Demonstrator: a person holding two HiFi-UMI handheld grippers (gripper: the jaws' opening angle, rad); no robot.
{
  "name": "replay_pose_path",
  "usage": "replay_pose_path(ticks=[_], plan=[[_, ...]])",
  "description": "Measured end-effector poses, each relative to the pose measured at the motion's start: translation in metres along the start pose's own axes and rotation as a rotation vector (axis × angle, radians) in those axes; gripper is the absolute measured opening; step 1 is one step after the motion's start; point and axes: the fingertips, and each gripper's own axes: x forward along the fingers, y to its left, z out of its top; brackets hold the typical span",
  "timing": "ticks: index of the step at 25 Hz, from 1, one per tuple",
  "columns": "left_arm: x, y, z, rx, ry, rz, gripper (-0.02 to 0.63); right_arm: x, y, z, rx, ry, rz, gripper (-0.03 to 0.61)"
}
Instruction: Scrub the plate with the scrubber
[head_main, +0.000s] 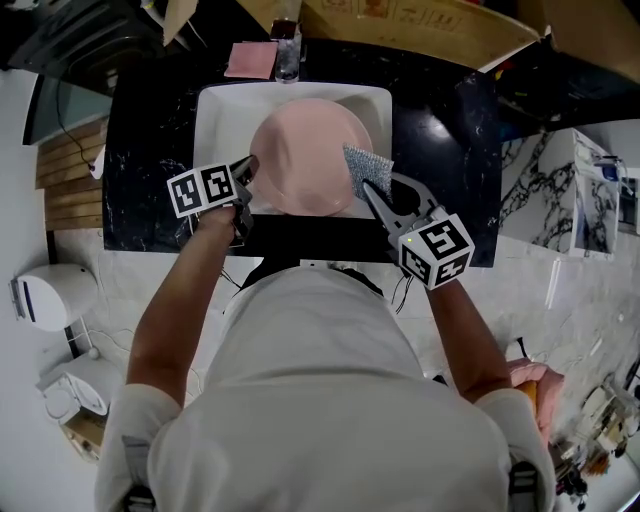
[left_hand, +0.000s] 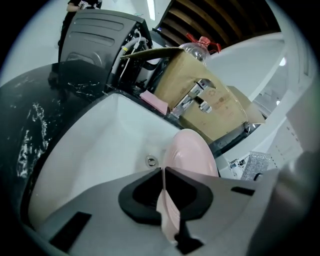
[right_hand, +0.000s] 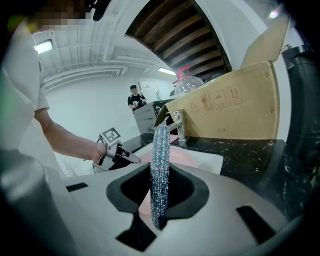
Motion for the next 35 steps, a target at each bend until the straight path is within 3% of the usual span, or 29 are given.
replay_pose_path(ticks=[9,21,25,30,33,35], plan=[[-0.027,-0.021,0.012,-0.059,-0.143,-0.009,0.025,0.018,-0.026,0.017,-0.060,-0.001,-0.076,0.081],[-0.044,-0.069,-0.002,-0.070,-0.141,-0.106,0.032,0.036,-0.058,0.034,-0.241,0.115,-0.255,0.081],[-0.043,-0.075,-0.008,-0.071,-0.135,-0.114,0.034,0.041,-0.050,0.031,-0.244,0.136,-0.244,0.081],[-0.041,-0.078,-0.012,-0.068,-0.130,-0.118,0.034,0.056,-0.017,0.030,-0.237,0.145,-0.153,0.081],[-0.041,-0.083,-0.014,-0.060,-0.125,-0.123,0.035,0.069,0.002,0.032,-0.317,0.160,-0.131,0.081],[-0.042,-0.085,-0.015,-0.060,-0.126,-0.127,0.035,0.071,0.003,0.039,-0.436,0.182,-0.182,0.081]])
